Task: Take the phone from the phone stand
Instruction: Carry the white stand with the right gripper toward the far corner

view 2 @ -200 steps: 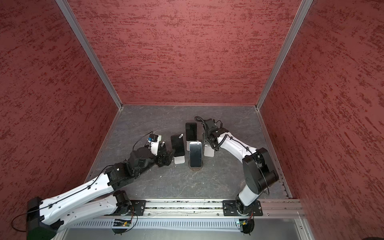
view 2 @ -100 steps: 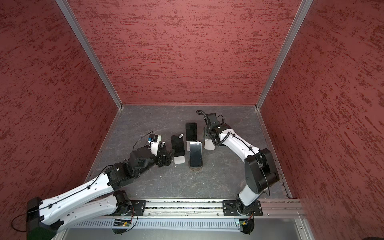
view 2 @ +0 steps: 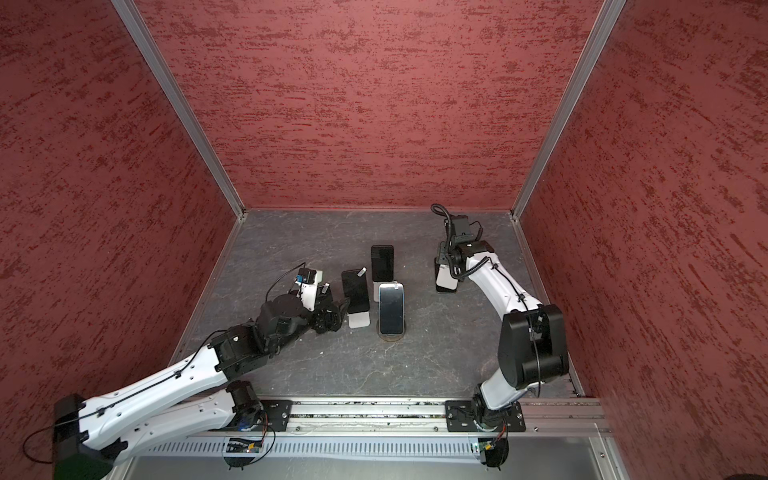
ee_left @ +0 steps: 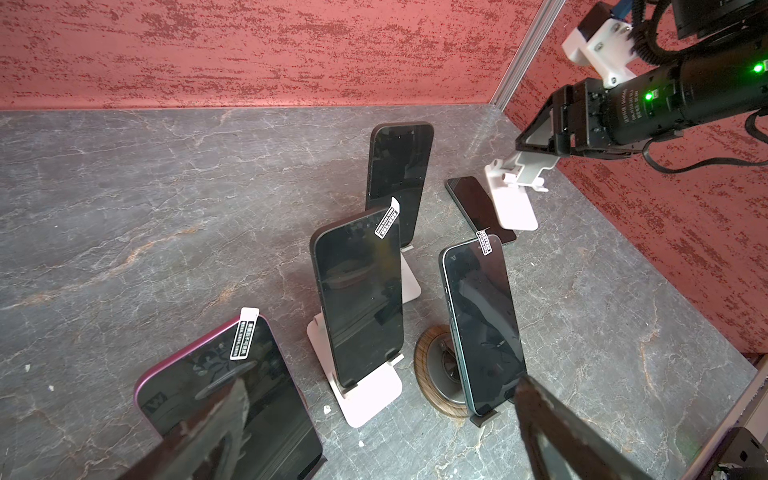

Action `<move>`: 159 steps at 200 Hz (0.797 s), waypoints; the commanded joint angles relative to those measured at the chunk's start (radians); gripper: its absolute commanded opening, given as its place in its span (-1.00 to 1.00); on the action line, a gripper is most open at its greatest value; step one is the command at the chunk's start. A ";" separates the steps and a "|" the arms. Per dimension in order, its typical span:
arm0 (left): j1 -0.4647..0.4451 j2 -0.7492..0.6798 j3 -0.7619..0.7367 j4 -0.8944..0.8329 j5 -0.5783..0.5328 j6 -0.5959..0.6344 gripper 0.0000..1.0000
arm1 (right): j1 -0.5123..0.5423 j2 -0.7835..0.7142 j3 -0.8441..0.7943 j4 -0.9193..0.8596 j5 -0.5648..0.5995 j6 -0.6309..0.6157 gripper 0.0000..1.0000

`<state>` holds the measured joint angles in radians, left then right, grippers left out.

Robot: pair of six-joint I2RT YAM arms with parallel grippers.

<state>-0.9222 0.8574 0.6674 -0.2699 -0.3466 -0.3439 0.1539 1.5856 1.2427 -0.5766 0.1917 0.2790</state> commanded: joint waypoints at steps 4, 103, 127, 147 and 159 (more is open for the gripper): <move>-0.007 -0.001 0.003 -0.013 -0.019 -0.009 0.99 | -0.061 -0.038 0.006 0.025 -0.014 -0.027 0.13; -0.007 0.000 0.004 -0.013 -0.042 -0.004 0.99 | -0.204 0.075 0.055 0.073 -0.093 -0.033 0.14; -0.007 0.002 0.007 -0.022 -0.047 -0.004 0.99 | -0.217 0.121 0.093 0.078 -0.086 -0.049 0.15; -0.006 0.007 0.014 -0.032 -0.052 -0.006 0.99 | -0.223 0.158 0.129 0.078 -0.080 -0.063 0.15; -0.007 0.008 0.018 -0.036 -0.055 -0.006 0.99 | -0.226 0.179 0.149 0.078 -0.079 -0.073 0.15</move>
<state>-0.9226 0.8604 0.6674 -0.2832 -0.3824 -0.3450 -0.0601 1.7454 1.3251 -0.5423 0.1158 0.2344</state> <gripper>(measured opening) 0.995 0.684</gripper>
